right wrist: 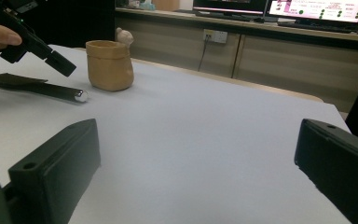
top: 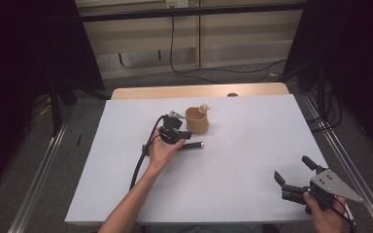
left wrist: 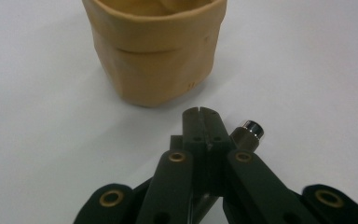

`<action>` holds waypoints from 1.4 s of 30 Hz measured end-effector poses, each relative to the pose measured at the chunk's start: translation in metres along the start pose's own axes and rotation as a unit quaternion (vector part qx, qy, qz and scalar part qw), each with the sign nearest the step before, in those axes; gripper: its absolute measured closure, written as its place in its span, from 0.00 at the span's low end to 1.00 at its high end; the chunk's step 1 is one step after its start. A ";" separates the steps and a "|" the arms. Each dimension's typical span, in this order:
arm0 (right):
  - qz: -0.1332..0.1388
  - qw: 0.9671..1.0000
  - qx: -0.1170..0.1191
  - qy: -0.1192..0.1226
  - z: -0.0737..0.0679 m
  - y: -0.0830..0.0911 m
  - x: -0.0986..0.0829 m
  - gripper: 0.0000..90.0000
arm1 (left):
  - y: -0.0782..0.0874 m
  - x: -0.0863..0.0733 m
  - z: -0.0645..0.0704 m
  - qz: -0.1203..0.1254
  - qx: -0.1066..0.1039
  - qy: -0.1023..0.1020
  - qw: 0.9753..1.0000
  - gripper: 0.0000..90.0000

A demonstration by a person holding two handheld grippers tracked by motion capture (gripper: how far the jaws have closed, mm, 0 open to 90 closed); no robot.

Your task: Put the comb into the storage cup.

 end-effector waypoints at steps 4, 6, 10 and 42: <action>0.000 1.000 0.001 0.000 0.000 0.000 0.000 0.00 | -0.003 -0.002 0.000 -0.001 0.003 0.001 1.000 1.00; 0.001 1.000 0.001 -0.001 0.000 0.000 0.000 0.00 | -0.004 -0.001 0.000 0.003 0.003 0.005 1.000 1.00; -0.001 1.000 0.000 0.001 0.000 0.000 0.000 0.00 | -0.007 -0.002 0.000 -0.005 0.006 -0.002 1.000 1.00; 0.000 1.000 0.001 -0.001 0.000 0.001 0.000 0.00 | -0.019 -0.007 0.008 -0.016 -0.004 -0.002 1.000 1.00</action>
Point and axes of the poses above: each handheld gripper's, and its own axes: y roughly backward along the jaws, x roughly out of its top, z roughly to its right, the point moved 1 cm from there along -y, roughly forward along the jaws, and after that the axes turned 5 degrees about y, right-handed, at the moved point
